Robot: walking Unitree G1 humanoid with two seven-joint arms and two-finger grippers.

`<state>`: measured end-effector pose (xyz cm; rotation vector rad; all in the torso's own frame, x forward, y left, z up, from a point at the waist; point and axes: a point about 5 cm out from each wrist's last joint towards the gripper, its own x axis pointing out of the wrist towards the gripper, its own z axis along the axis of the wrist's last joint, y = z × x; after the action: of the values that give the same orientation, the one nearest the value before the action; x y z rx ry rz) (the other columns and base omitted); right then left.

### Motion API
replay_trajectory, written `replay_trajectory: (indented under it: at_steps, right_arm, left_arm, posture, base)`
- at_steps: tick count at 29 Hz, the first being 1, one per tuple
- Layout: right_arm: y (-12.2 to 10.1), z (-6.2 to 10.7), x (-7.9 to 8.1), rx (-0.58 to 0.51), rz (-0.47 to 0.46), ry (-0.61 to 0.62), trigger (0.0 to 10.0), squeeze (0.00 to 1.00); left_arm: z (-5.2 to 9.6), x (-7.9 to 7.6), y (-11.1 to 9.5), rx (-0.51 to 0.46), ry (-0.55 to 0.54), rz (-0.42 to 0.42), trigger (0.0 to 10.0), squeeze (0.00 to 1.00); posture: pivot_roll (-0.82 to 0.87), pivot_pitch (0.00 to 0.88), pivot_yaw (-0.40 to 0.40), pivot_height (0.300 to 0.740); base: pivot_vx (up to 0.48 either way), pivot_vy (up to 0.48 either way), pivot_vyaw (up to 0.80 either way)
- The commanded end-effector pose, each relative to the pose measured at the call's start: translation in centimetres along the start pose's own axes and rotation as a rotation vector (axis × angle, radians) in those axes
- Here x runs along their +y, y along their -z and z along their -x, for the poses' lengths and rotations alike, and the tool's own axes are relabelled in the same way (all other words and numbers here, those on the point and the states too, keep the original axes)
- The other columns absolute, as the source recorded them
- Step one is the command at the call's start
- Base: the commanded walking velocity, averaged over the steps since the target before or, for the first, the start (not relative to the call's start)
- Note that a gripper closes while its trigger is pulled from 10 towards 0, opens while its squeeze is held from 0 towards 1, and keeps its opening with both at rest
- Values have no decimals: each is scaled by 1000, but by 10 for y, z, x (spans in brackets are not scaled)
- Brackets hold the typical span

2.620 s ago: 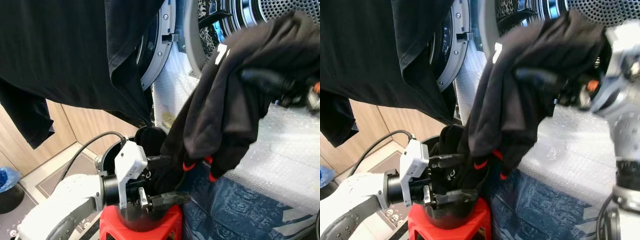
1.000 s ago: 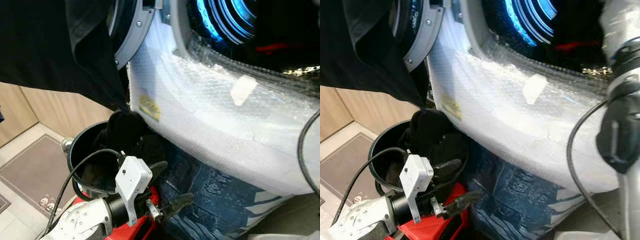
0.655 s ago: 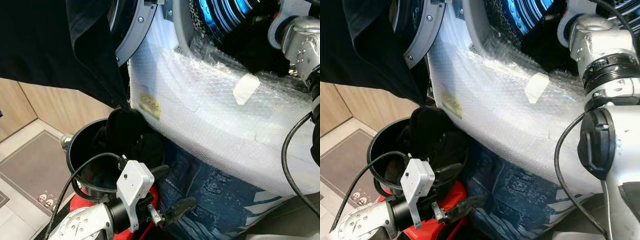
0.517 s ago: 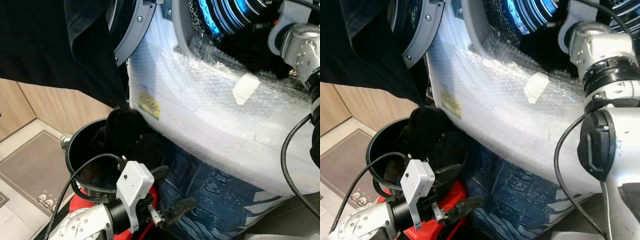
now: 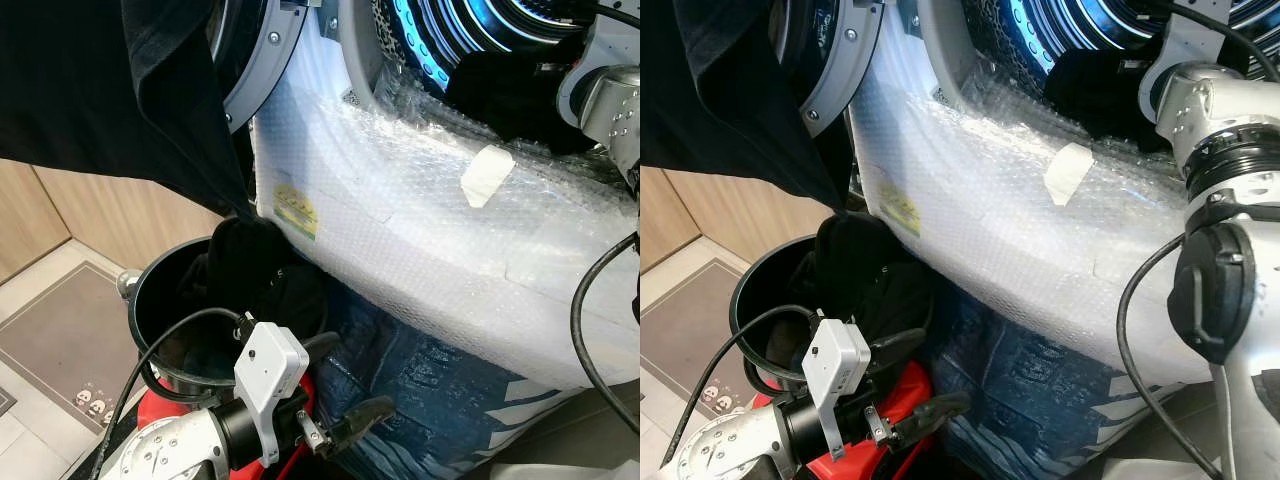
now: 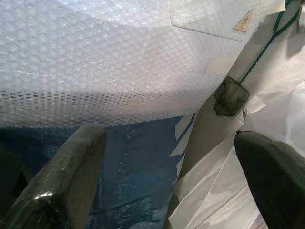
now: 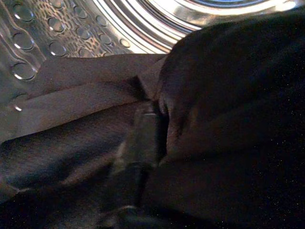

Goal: Clothes washing

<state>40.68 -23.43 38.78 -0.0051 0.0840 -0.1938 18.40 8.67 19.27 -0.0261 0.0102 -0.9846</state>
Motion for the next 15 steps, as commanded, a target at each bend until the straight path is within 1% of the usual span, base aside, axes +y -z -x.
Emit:
replay_trajectory:
  at_steps: [1,5,7,8,12,15]
  right_arm:
    - [-9,4,-14,-13,-13,47,10000,1000]
    - [-12,6,-16,-20,-17,54,10000,1000]
    - [-15,7,-18,-23,-8,51,10000,1000]
    - [-16,7,-18,-17,-23,54,10000,1000]
    - [-21,10,-21,-25,-23,54,10000,1000]
    - [-26,12,-26,-33,-21,70,10000,1000]
  left_arm:
    - [-1,-4,-2,-2,20,3,10000,0]
    - [-2,-2,-2,-3,18,1,10000,0]
    - [-3,1,-2,0,1,-6,10000,0]
    - [-3,3,-2,-1,1,-5,10000,0]
    - [-4,4,-4,-7,6,-11,10000,0]
    - [-5,7,-5,-10,9,-24,10000,0]
  posture:
    - [-9,167,-168,740]
    - [-12,165,-163,740]
    - [-15,166,-159,740]
    - [-17,165,-157,740]
    - [-19,160,-152,740]
    - [-22,152,-139,740]
  base:
    - [0,0,0]
    - [0,0,0]
    - [0,0,0]
    - [0,0,0]
    - [0,0,0]
    - [0,0,0]
